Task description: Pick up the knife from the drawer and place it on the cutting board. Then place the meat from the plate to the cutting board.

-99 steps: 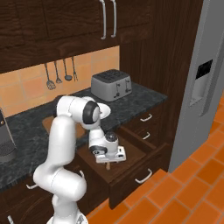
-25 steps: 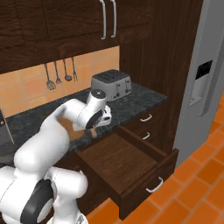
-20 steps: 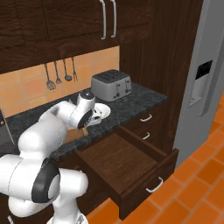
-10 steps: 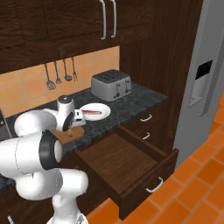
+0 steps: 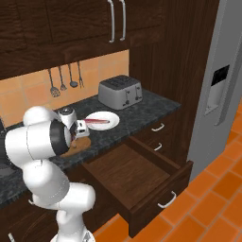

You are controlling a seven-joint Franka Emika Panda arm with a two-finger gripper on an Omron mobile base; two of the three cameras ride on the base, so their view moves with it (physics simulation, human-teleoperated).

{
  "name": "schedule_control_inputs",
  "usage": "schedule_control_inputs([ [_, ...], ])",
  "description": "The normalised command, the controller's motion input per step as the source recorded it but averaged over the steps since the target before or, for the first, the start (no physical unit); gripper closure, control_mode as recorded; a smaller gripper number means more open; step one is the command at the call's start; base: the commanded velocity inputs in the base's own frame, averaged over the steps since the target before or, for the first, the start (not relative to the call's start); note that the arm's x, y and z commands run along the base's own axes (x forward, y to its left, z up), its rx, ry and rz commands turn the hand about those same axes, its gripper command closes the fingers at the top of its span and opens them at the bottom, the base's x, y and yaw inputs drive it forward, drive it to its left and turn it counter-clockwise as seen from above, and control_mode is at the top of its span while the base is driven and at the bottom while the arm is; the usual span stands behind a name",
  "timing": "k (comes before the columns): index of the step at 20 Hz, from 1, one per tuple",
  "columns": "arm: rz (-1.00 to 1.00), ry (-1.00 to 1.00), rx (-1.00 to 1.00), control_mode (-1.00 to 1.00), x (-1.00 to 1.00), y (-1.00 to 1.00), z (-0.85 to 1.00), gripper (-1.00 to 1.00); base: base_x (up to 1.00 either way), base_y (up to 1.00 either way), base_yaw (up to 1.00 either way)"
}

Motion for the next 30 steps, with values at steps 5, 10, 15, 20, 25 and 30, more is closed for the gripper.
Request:
schedule_control_inputs([
  [5, 0.0, 0.0, -0.04, -1.0, 0.35, 0.34, -0.28, 1.0, 0.0, 0.0, 0.0],
  [10, 0.0, 0.0, -0.03, -1.0, 0.47, 0.26, -0.28, 1.0, 0.0, 0.0, 0.0],
  [15, 0.0, 0.0, -0.02, -1.0, 0.45, 0.14, -0.22, -1.0, 0.0, 0.0, 0.0],
  [20, 0.0, -0.02, 0.0, -1.0, -0.21, -0.19, 0.05, -1.0, 0.0, 0.0, 0.0],
  [25, 0.0, -0.05, 0.01, -1.0, -0.39, -0.52, 0.47, -1.0, 0.0, 0.0, 0.0],
  [30, 0.0, -0.03, 0.05, -1.0, 0.0, -0.49, 0.81, -1.0, 0.0, 0.0, 0.0],
])
